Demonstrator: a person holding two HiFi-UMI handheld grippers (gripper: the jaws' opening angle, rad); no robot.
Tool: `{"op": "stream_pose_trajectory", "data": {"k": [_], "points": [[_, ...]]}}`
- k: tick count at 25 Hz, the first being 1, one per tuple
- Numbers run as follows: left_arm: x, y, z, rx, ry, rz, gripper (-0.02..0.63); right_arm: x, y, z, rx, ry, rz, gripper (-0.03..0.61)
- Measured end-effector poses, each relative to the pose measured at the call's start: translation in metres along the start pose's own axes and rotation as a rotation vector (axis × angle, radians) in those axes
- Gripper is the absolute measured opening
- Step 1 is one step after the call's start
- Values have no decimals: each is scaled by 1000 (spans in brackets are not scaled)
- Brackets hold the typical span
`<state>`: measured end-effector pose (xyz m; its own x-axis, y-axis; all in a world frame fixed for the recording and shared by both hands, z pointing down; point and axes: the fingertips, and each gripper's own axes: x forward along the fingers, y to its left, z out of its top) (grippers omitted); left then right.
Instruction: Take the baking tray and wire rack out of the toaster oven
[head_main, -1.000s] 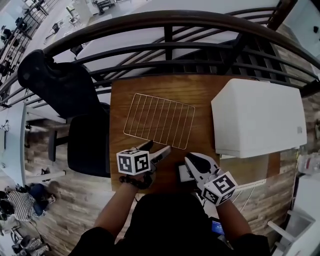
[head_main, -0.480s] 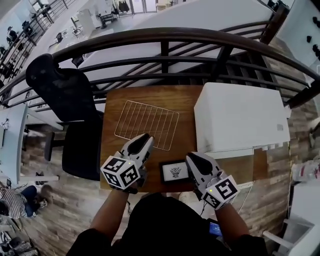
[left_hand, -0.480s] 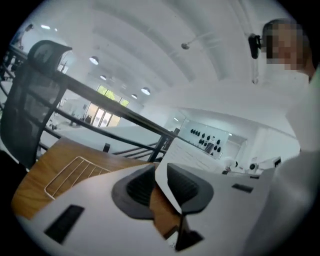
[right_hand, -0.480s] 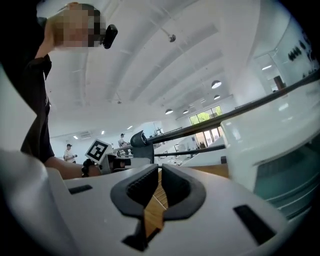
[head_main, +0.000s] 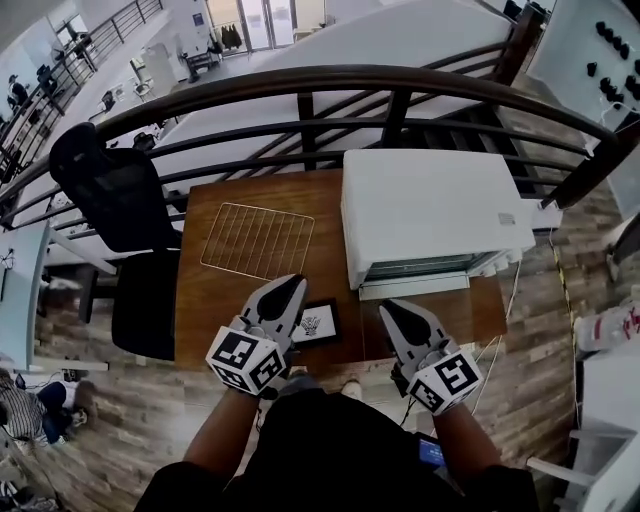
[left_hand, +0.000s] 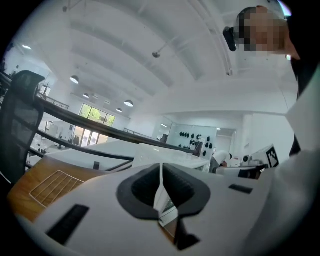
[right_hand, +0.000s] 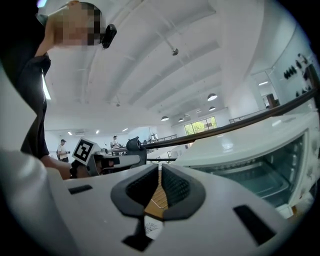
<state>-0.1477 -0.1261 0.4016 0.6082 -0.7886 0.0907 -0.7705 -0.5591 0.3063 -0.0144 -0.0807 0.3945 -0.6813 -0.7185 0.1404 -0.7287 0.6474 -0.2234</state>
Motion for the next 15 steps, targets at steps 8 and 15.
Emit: {"op": "stream_pose_trajectory", "data": {"k": [8,15], "points": [[-10,-66,-12,26,-51,-28,26,-77,-19,-5,4,-34,-75,12],[-17,-102,-24,45,-59,-50,26,-108,-34,-22,-5,-21,-115,12]]}}
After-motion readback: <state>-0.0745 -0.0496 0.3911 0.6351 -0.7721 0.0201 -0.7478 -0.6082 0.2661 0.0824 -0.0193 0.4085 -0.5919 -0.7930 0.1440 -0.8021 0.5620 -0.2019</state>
